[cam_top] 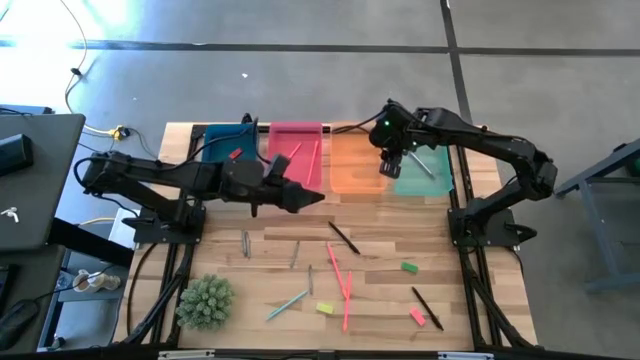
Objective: Sort crayons/erasers/pens/pencils in bins
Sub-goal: Put the gray crayon into the orange bin
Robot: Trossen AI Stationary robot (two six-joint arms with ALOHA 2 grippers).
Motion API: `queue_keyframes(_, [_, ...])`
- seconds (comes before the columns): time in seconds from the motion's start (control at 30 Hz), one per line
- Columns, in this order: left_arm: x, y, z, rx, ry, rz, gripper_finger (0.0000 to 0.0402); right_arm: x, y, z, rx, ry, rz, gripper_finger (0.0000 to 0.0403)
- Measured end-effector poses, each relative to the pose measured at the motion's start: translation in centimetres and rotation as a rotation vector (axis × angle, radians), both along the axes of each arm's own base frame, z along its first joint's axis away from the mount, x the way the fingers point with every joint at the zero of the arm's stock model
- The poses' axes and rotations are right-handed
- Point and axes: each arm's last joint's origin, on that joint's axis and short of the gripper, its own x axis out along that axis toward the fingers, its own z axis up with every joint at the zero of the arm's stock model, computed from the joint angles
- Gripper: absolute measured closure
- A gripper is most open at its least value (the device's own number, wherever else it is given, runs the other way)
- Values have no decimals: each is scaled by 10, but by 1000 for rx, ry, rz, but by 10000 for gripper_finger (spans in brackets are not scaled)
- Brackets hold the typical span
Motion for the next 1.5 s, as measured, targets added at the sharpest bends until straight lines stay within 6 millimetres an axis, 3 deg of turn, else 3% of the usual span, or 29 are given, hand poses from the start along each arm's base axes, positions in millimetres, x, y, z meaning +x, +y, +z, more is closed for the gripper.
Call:
queue_keyframes(0.1, [6, 0, 10, 40, 65, -1, 209, -1, -2, 0, 0, 0, -7, 285])
queue_keyframes(0.23, [13, 1, 5, 53, 253, 13, 209, -1, -3, 0, 0, 1, -11, 285])
queue_keyframes(0.53, [33, -8, -46, -35, 632, 51, 209, -1, -3, 0, 0, 1, -9, 285])
queue_keyframes(0.87, [61, -33, -104, -71, 828, 71, 209, -1, -3, 0, 0, 1, -10, 285])
queue_keyframes(1.13, [57, -51, -137, -84, 1049, 136, 209, -2, -2, 0, 5, 6, -13, 285])
queue_keyframes(1.5, [65, -74, -174, -108, 1150, 140, 209, -2, -2, -1, 8, 4, -20, 285])
